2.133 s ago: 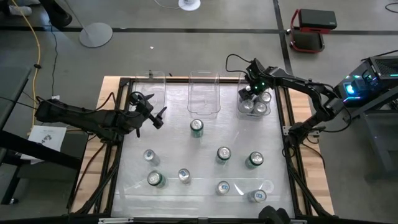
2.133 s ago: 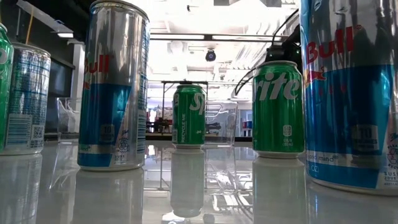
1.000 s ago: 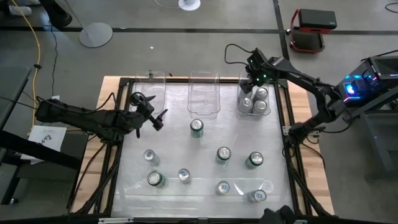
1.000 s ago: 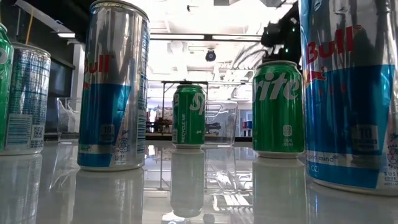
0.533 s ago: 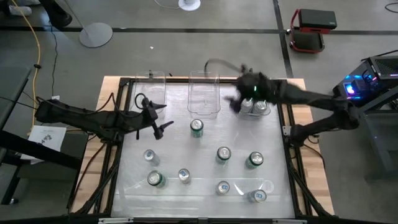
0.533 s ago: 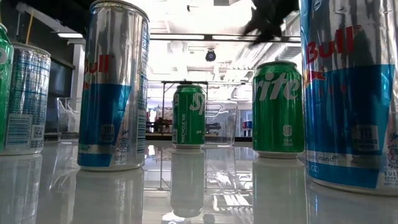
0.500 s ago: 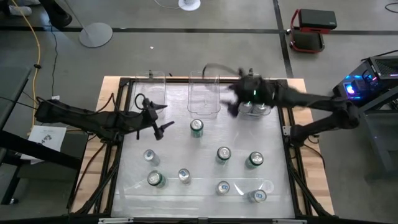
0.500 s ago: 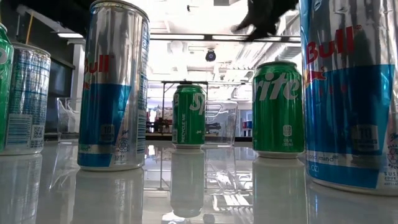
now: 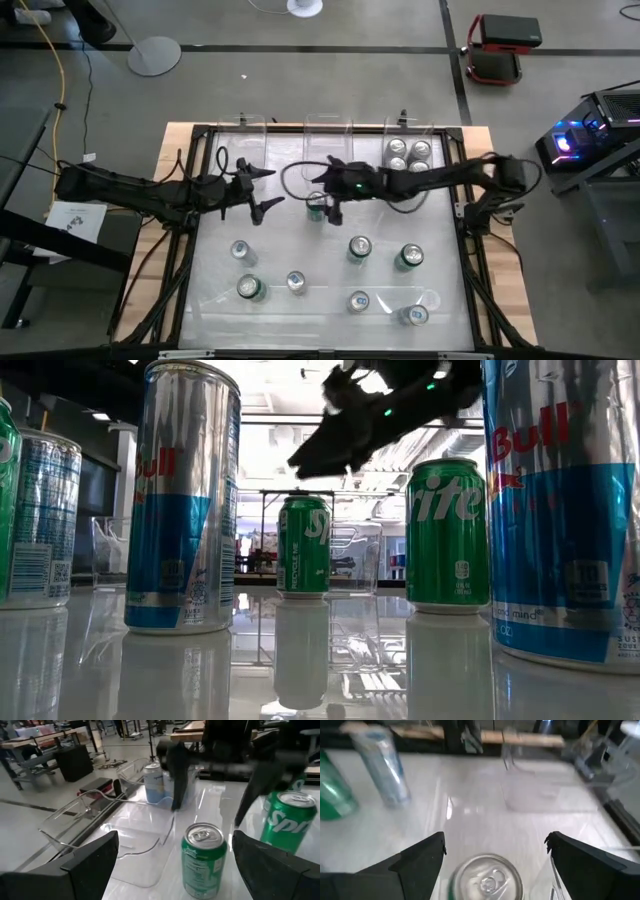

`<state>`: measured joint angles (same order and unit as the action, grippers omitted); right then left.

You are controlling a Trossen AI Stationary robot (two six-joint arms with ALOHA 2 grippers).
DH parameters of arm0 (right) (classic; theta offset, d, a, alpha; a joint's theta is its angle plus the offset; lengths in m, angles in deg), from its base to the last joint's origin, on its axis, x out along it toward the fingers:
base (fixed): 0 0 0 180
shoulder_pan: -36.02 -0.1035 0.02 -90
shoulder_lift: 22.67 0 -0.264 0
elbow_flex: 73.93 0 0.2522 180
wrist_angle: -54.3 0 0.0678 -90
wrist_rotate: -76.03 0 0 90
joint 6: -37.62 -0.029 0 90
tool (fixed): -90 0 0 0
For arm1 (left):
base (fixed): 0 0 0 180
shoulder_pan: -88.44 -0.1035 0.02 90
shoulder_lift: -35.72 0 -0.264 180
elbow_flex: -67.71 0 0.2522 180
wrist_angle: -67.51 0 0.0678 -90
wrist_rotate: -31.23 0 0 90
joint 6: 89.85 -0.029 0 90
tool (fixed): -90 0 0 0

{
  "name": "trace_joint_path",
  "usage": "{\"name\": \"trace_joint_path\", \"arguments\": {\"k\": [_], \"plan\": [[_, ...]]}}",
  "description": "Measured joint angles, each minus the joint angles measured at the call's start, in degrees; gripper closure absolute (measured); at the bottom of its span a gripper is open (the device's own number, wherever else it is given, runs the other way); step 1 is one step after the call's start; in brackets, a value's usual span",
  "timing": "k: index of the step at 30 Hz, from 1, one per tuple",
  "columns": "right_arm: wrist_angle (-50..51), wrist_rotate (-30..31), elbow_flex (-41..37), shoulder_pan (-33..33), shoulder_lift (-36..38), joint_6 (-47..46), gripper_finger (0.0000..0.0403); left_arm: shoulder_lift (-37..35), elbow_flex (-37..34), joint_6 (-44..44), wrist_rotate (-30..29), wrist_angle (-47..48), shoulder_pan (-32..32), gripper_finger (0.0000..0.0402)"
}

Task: Sort soda cans
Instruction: Put the top green soda can into the middle transparent bin

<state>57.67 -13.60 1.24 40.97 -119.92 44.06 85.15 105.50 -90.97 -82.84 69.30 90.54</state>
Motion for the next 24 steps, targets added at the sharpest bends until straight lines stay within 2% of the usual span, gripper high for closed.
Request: {"name": "trace_joint_path", "arguments": {"k": [4, 8, 24], "plan": [[8.3, -3.79, 5.79, 1.03, -3.78, -0.03, 0.0057, 0.0, 0.01, 0.27, 0.89, 0.37, -0.87, 0.0035], [12.88, -8.15, 7.98, 1.16, -6.01, 0.09, 0.0057, 0.0, 0.0, 0.44, 1.16, 0.39, -1.09, 0.0035], [13.97, -7.28, 8.24, 1.16, -7.01, 3.08, 0.0057, -0.02, 0.02, 1.07, 1.2, 0.59, -1.06, 0.0035]]}}
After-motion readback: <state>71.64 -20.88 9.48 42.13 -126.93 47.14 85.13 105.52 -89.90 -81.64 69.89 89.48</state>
